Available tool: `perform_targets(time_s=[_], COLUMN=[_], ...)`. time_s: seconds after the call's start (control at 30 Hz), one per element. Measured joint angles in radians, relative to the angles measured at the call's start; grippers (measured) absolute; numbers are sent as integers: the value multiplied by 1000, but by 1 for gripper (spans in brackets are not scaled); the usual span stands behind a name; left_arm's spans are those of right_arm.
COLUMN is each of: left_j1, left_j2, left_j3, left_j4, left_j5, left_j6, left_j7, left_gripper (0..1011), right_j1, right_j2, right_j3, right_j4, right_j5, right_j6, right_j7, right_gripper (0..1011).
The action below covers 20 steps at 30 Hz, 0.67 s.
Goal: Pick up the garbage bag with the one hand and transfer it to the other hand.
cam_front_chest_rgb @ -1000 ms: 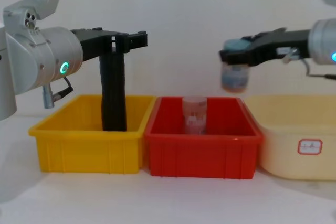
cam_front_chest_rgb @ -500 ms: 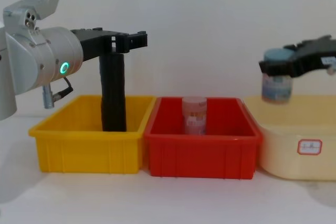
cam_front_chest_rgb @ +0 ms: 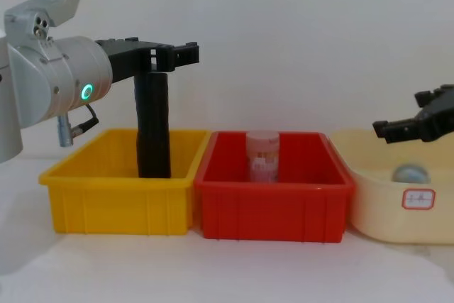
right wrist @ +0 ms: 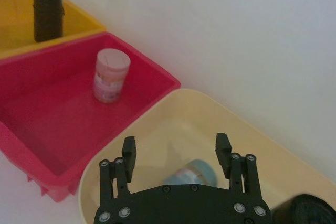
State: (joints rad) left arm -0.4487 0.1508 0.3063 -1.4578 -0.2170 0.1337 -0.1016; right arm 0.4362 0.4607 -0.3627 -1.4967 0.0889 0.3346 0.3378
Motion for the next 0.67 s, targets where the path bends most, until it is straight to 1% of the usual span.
perform_targets(time_s=[0.03, 0.13, 0.37, 0.5, 0.53, 0.6, 0.67], left_j1=[0, 0, 0, 0, 0, 0, 0], left_j2=[0, 0, 0, 0, 0, 0, 0], left_j3=[0, 0, 0, 0, 0, 0, 0], left_j4=[0, 0, 0, 0, 0, 0, 0], left_j5=[0, 0, 0, 0, 0, 0, 0], left_j6=[0, 0, 0, 0, 0, 0, 0], left_j7=[0, 0, 0, 0, 0, 0, 0], left_gripper=[1001, 1002, 1001, 1001, 1002, 1002, 1002], right_j1=[-2, -13, -34, -46, -46, -53, -54], right_j2=[1, 3, -2, -12, -12, -21, -23], right_j3=[1, 8, 35, 54, 54, 69, 72], right_j4=[-1, -5, -14, -19, -19, -21, -22], right_j5=[-2, -5, 1, 22, 22, 40, 44], right_j6=[0, -5, -50, -91, -91, -121, -128], right_j7=[-3, -10, -20, -19, -19, -12, -11], right_gripper=[946, 998, 1001, 1001, 1001, 1001, 1001])
